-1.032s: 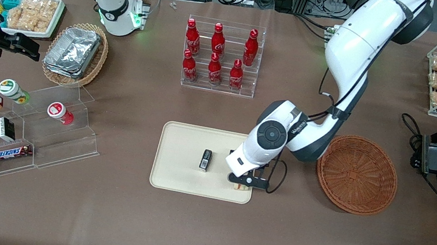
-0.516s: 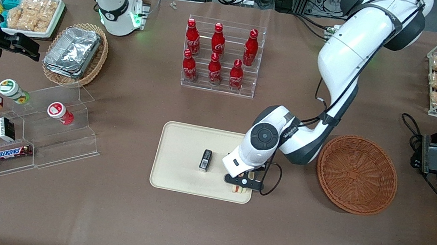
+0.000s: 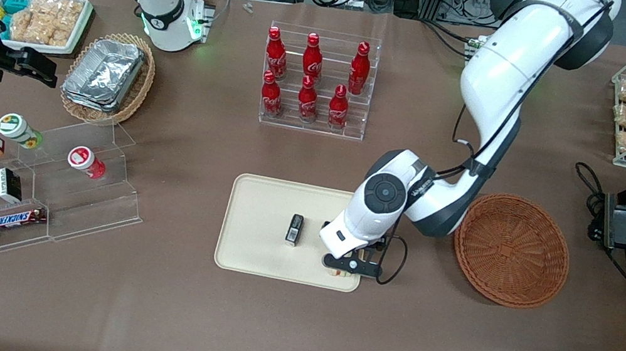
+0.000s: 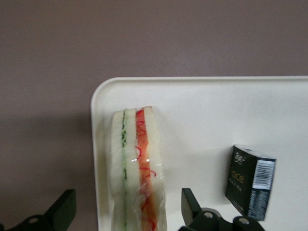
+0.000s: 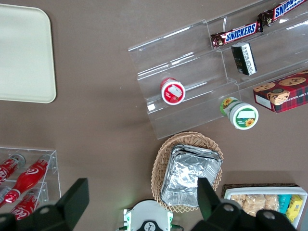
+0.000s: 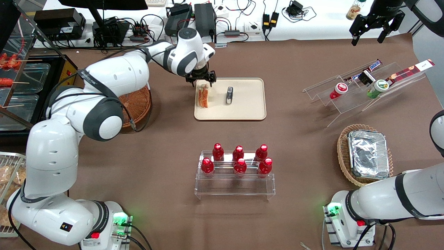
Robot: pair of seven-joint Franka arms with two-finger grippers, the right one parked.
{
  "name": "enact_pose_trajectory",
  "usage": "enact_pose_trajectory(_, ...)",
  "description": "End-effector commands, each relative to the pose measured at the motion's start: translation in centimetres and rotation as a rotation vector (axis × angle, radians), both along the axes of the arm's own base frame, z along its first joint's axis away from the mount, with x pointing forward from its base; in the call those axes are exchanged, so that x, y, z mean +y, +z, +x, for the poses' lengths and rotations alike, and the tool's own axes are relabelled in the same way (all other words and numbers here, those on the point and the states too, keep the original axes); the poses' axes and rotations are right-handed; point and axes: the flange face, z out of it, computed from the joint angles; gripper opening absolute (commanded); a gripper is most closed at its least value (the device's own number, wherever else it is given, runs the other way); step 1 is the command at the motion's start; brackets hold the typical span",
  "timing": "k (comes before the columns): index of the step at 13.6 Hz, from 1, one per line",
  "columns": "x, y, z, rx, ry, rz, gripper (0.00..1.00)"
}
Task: Place sandwich from basket to tray
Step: 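Open the left gripper and raise it away from the sandwich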
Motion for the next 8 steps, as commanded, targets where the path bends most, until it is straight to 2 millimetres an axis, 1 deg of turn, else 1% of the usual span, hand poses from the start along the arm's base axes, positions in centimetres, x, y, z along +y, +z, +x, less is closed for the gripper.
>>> enact_pose_trajectory(1, 3.6, 7.0, -0.9, 0.014, 0.054, 0.052, 0.99)
enact_pose_trajectory(3, 6.5, 10.7, -2.4, 0.015, 0.080, 0.076, 0.99)
enact_pose_trajectory(5, 11.2, 14.3, -3.8, -0.007, 0.125, 0.090, 0.99)
enact_pose_trajectory(6, 13.5, 16.0, -5.1, -0.017, 0.139, 0.100, 0.99)
enact_pose_trajectory(8, 17.3, 18.4, -7.9, -0.035, 0.126, 0.122, 0.99)
